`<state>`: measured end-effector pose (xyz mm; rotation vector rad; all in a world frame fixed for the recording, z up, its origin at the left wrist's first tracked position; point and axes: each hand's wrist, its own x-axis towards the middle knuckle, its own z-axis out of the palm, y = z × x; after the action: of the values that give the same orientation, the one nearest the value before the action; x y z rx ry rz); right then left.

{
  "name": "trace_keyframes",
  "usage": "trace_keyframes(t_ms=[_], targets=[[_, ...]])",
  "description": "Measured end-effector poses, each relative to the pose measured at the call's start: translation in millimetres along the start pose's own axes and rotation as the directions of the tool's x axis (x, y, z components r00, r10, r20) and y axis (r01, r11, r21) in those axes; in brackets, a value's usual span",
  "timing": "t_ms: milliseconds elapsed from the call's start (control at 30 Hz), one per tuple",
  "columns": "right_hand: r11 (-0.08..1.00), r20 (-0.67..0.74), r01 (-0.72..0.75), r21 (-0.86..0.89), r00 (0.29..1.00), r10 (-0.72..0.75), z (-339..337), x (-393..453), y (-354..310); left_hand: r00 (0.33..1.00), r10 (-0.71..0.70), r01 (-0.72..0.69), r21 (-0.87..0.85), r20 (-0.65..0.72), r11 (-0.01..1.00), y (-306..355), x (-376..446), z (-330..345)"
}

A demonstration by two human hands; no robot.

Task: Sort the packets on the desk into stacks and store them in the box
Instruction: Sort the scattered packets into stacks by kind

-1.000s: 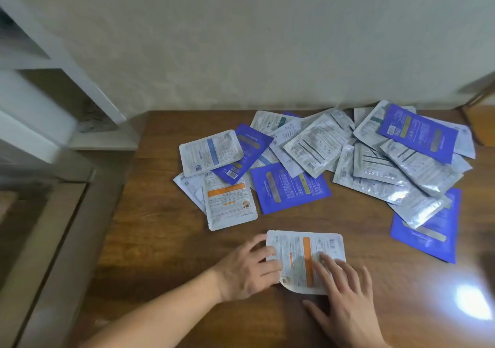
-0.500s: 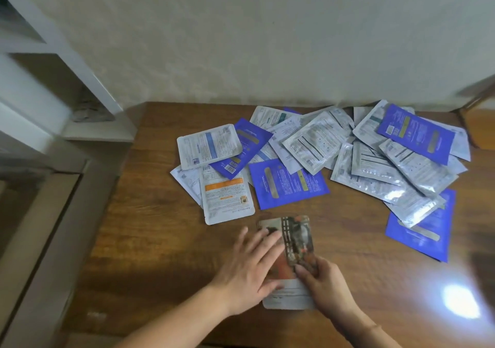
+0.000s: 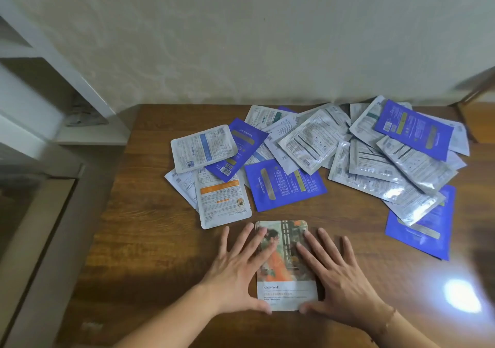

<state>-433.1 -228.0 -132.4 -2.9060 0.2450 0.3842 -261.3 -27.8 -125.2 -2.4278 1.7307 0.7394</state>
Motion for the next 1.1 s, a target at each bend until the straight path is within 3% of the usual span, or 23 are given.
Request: trace_keyframes(t_ms=[167, 233, 333, 400, 433, 567, 733, 867, 1100], targets=[[0.999, 0.053, -0.046, 0.015, 0.998, 0.045, -0.3, 4.2, -4.5, 1.000, 0.023, -0.023, 0.005, 0.012, 1.000, -11.3, 6.5, -11.9], [0.999, 0.035, -0.038, 0.016, 0.999, 0.037, -1.9, 3.6, -6.0, 0.996, 0.059, -0.056, 0.048, -0.071, 0.997, -24.4, 7.4, -10.3], [0.996, -0.081, -0.015, 0.093, 0.996, 0.023, -9.0, 7.3, -5.8, 0.953, -0.126, 0.138, 0.024, -0.276, 0.990, -65.8, 4.5, -10.7], [0.988, -0.172, -0.004, 0.157, 0.985, 0.031, -13.5, 18.0, -6.3, 0.924, -0.252, 0.253, -0.035, -0.289, 0.967, -92.5, 0.8, -16.1], [0.984, -0.197, -0.005, 0.180, 0.980, 0.041, -16.8, 26.0, -8.1, 0.927, -0.249, 0.251, -0.030, -0.281, 0.967, -100.9, -0.1, -18.8], [0.972, -0.225, 0.008, 0.235, 0.973, 0.047, -25.2, 63.2, -27.1, 0.923, -0.112, 0.144, 0.061, -0.368, 0.988, -112.4, 1.6, -22.7], [0.977, -0.177, 0.016, 0.211, 0.984, 0.022, -24.3, 88.6, -52.0, 0.810, 0.106, 0.019, 0.207, -0.577, 0.978, -111.7, -3.7, -7.0], [0.990, -0.137, 0.050, 0.131, 0.990, -0.032, -22.4, 97.0, -64.1, 0.775, 0.111, 0.013, 0.192, -0.622, 0.981, -104.8, -9.9, 4.3], [0.965, -0.192, 0.260, -0.031, 0.946, -0.261, -16.0, 113.4, -90.2, 0.665, 0.220, 0.005, 0.299, -0.713, 0.954, -95.3, -32.8, 22.0]])
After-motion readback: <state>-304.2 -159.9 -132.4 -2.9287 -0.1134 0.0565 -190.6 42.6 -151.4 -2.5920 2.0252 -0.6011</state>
